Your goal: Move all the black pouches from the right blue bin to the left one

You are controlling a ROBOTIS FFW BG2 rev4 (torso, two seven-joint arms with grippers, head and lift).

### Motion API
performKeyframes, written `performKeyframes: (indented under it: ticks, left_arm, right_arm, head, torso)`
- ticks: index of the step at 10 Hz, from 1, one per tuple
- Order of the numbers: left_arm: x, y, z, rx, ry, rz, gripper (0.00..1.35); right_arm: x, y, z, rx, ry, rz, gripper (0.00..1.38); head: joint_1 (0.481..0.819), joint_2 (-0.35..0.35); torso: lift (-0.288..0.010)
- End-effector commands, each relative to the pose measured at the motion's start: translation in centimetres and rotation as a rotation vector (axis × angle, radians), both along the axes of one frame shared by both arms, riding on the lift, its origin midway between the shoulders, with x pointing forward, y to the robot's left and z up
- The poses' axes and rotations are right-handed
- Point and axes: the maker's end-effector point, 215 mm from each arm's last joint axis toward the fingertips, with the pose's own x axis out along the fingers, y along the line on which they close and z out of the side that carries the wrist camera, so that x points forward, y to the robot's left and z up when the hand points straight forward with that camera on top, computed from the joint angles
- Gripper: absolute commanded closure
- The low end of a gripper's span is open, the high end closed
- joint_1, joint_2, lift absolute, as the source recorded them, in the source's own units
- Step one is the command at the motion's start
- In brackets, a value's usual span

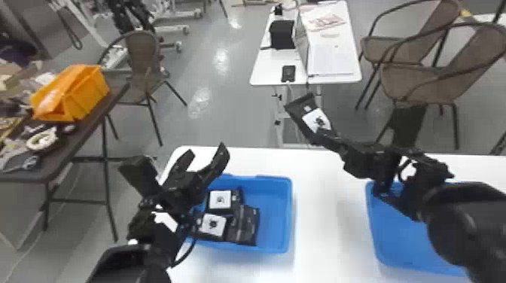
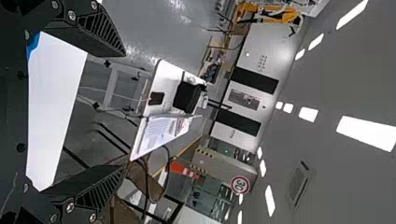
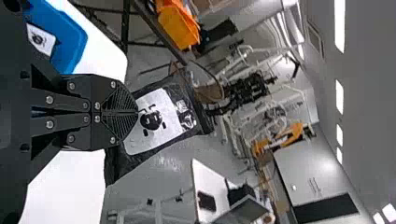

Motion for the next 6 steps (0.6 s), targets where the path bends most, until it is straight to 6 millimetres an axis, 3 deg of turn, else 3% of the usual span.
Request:
performKeyframes:
  ticks: [1, 3, 6]
  left_arm:
    - [1.1, -0.6, 0.8, 0.001, 0.000, -0.019, 0.18]
    - [2.6, -3.1, 2.0, -0.013, 0.000, -0.077, 0.18]
    - [3.4, -5.8, 4.3, -0.066, -0.048, -0.123, 0.18]
  right_arm:
    - [-1.1, 5.0, 0.2, 0.004, 0.006, 0.112, 1.26]
    - [-2.4, 9.3, 0.7, 0.009, -0.011, 0.237, 1.26]
    - [-3.7, 12.6, 1.5, 0.033, -0.015, 0.328, 1.26]
  head:
    - [0.695, 0.228]
    - [0.695, 0.288]
    - [0.684, 0.305]
  torso:
    - [0.010]
    - [0.010]
    - [0.010]
